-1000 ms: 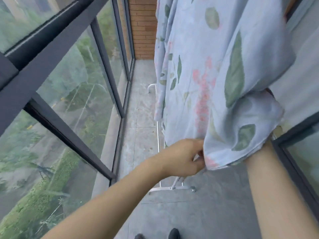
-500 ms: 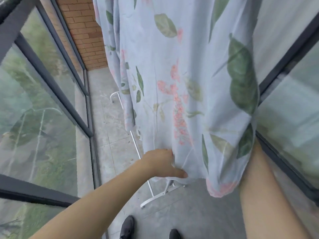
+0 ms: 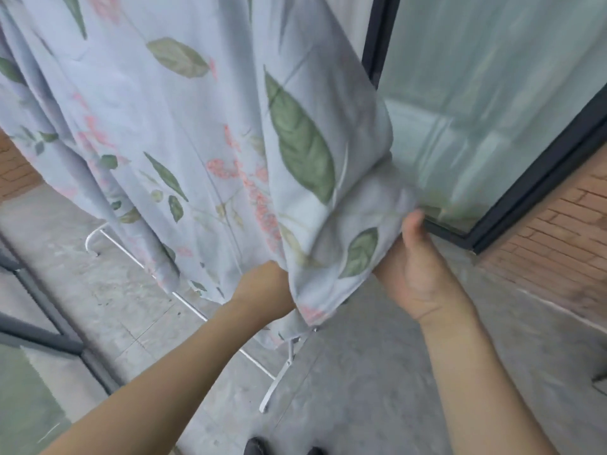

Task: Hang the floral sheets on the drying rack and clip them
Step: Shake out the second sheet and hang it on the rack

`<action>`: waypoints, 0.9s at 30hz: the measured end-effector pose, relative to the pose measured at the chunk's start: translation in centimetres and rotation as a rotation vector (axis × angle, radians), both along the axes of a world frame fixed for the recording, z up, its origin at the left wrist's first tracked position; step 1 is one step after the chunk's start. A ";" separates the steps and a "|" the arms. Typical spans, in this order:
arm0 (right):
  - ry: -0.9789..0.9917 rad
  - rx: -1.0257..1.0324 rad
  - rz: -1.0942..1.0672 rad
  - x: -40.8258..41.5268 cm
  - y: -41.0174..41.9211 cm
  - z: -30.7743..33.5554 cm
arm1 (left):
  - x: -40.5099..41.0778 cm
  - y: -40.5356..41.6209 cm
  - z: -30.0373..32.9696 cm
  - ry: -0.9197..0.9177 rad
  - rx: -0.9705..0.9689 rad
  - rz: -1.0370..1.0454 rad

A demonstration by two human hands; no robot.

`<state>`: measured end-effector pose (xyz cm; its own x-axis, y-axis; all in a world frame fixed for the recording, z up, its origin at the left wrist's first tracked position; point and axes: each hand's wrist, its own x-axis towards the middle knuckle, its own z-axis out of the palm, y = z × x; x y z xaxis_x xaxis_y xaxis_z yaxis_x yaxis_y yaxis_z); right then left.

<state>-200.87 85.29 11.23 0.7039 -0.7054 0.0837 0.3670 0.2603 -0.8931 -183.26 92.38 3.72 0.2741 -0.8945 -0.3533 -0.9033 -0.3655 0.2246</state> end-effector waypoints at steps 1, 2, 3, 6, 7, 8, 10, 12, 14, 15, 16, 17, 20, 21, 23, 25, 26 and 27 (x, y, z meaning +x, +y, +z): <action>0.121 -0.022 -0.028 -0.1 0.4 0.0 | -0.2 0.1 0.3 0.033 0.025 0.032; 0.231 -0.060 -0.076 -0.3 1.0 0.2 | -0.5 0.2 0.6 0.049 0.026 0.049; 0.352 -0.112 -0.112 -0.4 1.6 0.5 | -0.8 0.4 0.7 0.045 0.026 0.064; 0.588 -0.252 -0.138 -1.0 2.8 0.5 | -1.6 1.4 1.3 0.020 0.012 0.075; 0.600 -0.264 -0.152 -1.2 3.0 0.5 | -1.7 1.6 1.1 0.031 0.003 0.084; 0.576 -0.264 -0.172 -1.2 3.2 0.4 | -1.8 1.9 1.0 0.034 -0.011 0.081; 0.512 -0.281 -0.265 -0.8 3.0 0.0 | -2.3 2.4 0.8 0.052 -0.032 0.050; 0.461 -0.281 -0.461 -0.5 2.5 0.4 | -2.6 2.7 0.7 0.125 -0.061 0.036; 0.299 -0.210 -0.709 -1.2 0.9 1.8 | -2.6 3.0 1.0 0.209 -0.061 0.033; 0.189 -0.122 -0.827 -1.9 -0.2 2.7 | -2.5 3.2 1.0 0.249 -0.045 0.015; 0.083 -0.023 -0.927 -2.7 -1.3 3.7 | -2.5 3.3 1.1 0.288 -0.032 -0.007; 0.010 0.045 -1.009 -3.4 -2.4 4.6 | -2.6 3.3 1.3 0.329 -0.030 -0.032; -0.018 0.042 -1.029 -3.2 -3.2 5.9 | -3.9 2.7 2.1 0.423 -0.058 -0.069; -0.012 0.015 -0.986 -2.6 -2.8 5.8 | -4.3 2.2 2.5 0.433 -0.065 -0.085; 0.031 -0.125 -0.952 -1.4 -0.8 5.4 | -4.6 1.7 3.3 0.357 -0.024 -0.160; 0.190 -0.521 -1.020 -0.2 1.0 5.3 | -3.5 1.7 4.5 0.200 0.113 -0.222; 0.262 -0.742 -1.036 0.4 1.3 5.4 | -2.4 1.8 5.4 0.121 0.162 -0.232; 0.318 -0.920 -1.019 1.0 1.3 5.8 | -1.3 1.9 6.5 0.059 0.162 -0.219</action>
<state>-199.92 86.61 17.04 0.0003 -0.6902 0.7237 -0.2091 -0.7077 -0.6749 -184.56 94.31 10.17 0.0548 -0.8607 -0.5062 -0.9519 -0.1980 0.2336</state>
